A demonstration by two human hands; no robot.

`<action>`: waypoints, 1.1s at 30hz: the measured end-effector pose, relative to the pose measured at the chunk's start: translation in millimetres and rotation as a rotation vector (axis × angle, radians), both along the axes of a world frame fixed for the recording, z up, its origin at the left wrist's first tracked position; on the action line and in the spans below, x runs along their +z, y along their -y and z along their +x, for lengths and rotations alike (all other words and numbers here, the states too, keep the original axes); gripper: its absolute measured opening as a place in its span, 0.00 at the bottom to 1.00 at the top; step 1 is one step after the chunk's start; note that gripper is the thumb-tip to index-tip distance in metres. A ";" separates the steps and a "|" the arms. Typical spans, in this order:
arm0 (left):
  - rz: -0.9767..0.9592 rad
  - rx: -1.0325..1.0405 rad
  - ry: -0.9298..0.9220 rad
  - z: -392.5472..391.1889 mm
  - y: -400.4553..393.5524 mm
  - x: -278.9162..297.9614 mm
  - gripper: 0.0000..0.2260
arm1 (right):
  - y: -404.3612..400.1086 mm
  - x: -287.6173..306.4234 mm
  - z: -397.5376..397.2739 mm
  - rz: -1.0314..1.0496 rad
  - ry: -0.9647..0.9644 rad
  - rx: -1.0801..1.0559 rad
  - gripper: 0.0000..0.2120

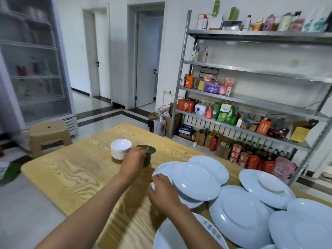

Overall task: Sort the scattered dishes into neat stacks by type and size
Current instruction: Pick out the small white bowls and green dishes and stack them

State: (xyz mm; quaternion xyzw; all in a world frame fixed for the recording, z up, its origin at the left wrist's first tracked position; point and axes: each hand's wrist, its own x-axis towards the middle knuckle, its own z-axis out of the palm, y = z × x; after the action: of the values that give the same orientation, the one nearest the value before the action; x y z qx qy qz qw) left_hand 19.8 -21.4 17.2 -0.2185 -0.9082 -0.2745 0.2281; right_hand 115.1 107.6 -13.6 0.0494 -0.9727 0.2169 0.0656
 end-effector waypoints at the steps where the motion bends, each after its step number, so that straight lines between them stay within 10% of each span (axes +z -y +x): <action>1: -0.015 0.010 0.005 -3.8 0.4 -3.9 0.13 | -1.8 -0.3 0.4 -0.010 0.006 0.003 0.16; 14: -0.235 0.240 0.040 -10.7 -10.8 -30.9 0.16 | -68.1 23.1 8.9 0.077 -0.094 -0.082 0.17; 33: -0.035 -0.525 -0.132 64.6 -215.1 -25.1 0.22 | -305.2 35.1 20.1 -0.082 -0.193 -0.720 0.17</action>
State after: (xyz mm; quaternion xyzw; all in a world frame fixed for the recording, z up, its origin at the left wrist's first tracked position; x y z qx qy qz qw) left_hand 84.4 193.7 -7.9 -0.4680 -0.8081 -0.2939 0.2038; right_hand 135.2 412.8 21.5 -0.2783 -0.9077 0.2129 0.2308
